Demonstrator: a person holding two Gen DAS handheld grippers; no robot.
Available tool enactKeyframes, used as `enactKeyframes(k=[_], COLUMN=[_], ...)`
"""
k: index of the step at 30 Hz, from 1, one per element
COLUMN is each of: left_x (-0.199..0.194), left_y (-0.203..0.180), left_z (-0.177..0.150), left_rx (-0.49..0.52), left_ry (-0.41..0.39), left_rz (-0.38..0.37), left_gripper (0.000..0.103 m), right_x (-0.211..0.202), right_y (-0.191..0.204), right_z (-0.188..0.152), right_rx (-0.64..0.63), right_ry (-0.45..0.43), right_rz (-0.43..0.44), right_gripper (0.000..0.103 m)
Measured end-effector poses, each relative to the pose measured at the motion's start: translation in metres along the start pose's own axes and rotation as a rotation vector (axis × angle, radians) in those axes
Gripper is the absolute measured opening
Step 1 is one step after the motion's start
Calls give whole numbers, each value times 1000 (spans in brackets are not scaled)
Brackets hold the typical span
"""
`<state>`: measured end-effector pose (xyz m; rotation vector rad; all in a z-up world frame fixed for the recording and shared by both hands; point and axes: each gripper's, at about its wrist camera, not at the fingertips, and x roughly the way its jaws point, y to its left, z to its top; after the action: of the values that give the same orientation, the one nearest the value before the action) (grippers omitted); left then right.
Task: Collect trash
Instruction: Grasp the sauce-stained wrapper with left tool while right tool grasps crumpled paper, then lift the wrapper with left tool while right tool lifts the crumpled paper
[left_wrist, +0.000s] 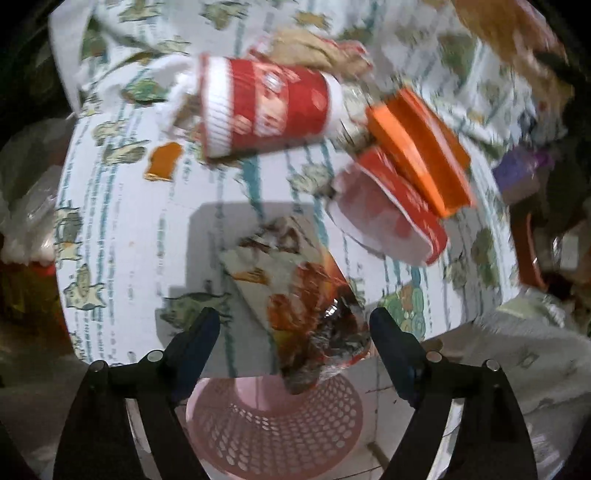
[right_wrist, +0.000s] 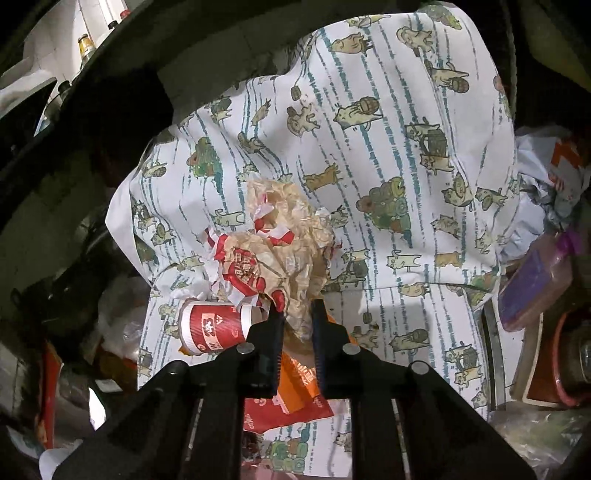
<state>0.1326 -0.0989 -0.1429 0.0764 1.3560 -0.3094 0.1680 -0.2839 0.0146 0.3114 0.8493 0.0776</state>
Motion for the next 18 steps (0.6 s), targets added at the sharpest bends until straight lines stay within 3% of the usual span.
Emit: enactKeyframes(k=[5, 10, 11, 12, 18], left_x=[18, 33, 31, 27, 0], left_y=[-13, -9, -9, -11, -4], left_z=[4, 9, 8, 8, 5], left_rx=[-22, -77, -82, -71, -72], left_ry=[8, 28, 13, 1, -23], left_rz=[-3, 140, 139, 130, 50], left_gripper=[85, 83, 76, 56, 48], right_x=[3, 2, 2, 2, -3], right_y=[4, 6, 5, 5, -5], right_z=[-2, -1, -1, -1, 1], right_rx=[-45, -89, -92, -92, -78], right_ry=[15, -1, -1, 0, 0], right_rz=[-13, -30, -32, -31, -23], right_gripper=[14, 14, 14, 14, 14])
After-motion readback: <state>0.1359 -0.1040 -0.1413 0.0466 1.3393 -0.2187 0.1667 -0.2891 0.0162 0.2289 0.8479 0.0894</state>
